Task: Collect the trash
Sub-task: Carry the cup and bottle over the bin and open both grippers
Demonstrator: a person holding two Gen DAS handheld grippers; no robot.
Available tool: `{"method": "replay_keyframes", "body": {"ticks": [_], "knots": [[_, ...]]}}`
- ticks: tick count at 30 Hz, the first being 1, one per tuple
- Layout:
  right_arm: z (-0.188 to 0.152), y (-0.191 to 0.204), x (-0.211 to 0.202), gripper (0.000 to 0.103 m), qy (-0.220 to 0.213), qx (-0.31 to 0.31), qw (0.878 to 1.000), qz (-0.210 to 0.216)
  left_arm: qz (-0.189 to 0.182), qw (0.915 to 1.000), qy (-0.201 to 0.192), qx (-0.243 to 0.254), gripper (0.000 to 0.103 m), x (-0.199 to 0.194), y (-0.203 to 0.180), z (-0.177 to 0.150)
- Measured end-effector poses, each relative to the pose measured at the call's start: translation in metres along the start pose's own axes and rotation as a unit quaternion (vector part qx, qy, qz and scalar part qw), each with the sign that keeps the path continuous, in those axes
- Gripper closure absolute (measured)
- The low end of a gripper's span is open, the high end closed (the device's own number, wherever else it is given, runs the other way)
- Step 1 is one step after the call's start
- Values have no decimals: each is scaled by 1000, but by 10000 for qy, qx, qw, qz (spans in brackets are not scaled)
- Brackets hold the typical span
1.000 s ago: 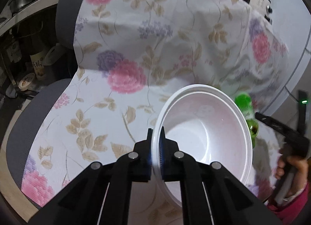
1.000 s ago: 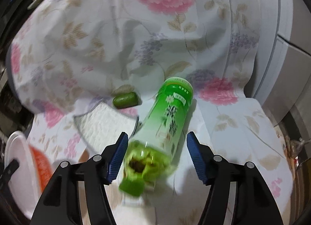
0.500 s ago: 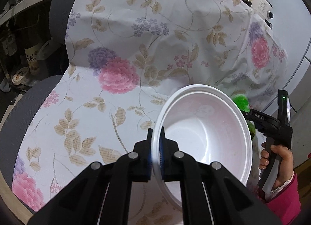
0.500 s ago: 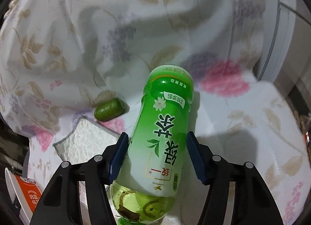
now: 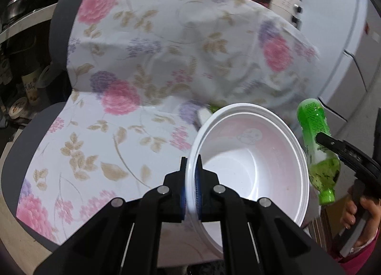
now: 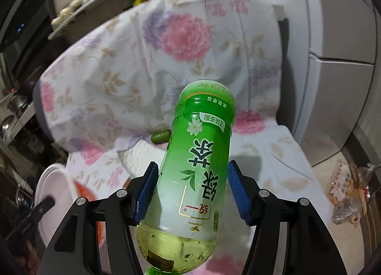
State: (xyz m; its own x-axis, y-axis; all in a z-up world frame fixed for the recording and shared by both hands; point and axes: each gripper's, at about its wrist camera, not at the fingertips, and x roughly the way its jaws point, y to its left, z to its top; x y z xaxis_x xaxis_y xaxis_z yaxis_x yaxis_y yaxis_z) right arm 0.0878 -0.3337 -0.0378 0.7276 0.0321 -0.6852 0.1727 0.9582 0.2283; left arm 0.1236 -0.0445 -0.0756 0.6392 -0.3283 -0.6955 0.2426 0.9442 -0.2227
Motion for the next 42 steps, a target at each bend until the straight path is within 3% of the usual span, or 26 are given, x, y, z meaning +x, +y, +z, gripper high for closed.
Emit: {"method": "replay_keyframes", "body": {"ticks": [5,11,18,23,29,34,39,42], "knots": [[-38,-25,-56,43,-109,88,9999,-61,-287,9988,149,369,99,-7,-39,-25],[-89,-68,-118,43,-246,439,9976,-486,-781,9927,396,826,99,-7,-91,-53],[-137,-103,-177,43,-390,811,9899,-1098,-1380,9766,771,1459,99,-6,-151,-90],[-157,-120,-206,43,-454,947,9837,-1460,-1583,9662,883,1830,99,-16,-177,-109],[-175,-147,-216,42,-360,1188,9762,-1779,-1769,9489,1050,2394,99,-14,-219,-132],[-187,-173,-204,42,-32,1482,9700,-1925,-1905,9321,1388,2751,99,8,-257,-150],[-205,-200,-187,41,386,1897,9628,-1883,-1931,9169,1803,2992,99,39,-290,-169],[-213,-218,-182,35,446,2256,9570,-1768,-1927,9070,2046,3135,97,56,-306,-182]]}}
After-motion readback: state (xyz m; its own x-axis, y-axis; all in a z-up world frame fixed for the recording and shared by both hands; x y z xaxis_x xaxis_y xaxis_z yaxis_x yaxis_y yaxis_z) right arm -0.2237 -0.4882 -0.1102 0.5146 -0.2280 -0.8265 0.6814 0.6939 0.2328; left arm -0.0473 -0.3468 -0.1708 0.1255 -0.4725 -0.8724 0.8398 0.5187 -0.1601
